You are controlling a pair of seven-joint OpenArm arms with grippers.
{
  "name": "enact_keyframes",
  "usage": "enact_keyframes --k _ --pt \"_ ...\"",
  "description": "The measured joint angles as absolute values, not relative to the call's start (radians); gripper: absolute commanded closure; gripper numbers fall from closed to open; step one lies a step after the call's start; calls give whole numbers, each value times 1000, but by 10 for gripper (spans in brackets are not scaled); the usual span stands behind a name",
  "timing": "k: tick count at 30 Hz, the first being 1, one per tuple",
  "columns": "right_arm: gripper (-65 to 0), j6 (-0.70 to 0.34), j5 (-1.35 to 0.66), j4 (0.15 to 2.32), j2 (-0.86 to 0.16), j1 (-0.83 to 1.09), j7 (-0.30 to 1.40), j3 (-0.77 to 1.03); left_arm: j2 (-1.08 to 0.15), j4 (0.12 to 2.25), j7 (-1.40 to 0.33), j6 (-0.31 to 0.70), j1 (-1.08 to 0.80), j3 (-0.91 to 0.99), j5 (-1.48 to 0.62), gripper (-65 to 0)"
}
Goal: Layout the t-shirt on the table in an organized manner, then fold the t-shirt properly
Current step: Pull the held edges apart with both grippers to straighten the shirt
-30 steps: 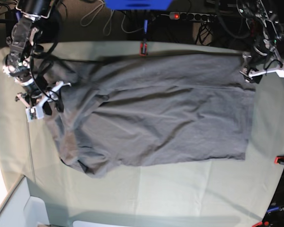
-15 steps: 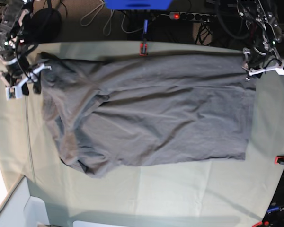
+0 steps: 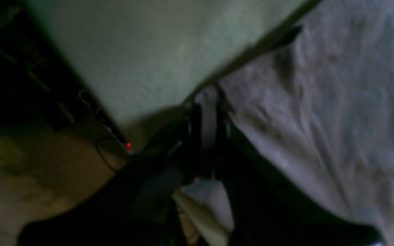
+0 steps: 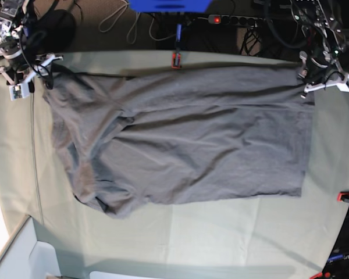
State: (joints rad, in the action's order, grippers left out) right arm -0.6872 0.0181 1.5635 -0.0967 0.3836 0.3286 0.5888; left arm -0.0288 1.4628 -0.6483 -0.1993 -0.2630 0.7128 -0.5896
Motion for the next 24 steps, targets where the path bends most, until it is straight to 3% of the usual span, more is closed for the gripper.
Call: enact_keyframes --k 10,24 --pt "-327 -687 9 1420 -94 375 319 582 -58 1495 -654 -199 -262 774 -592 0" --pt "-321 -687 11 1414 -104 369 318 582 -58 1495 -651 -199 -263 775 -593 0"
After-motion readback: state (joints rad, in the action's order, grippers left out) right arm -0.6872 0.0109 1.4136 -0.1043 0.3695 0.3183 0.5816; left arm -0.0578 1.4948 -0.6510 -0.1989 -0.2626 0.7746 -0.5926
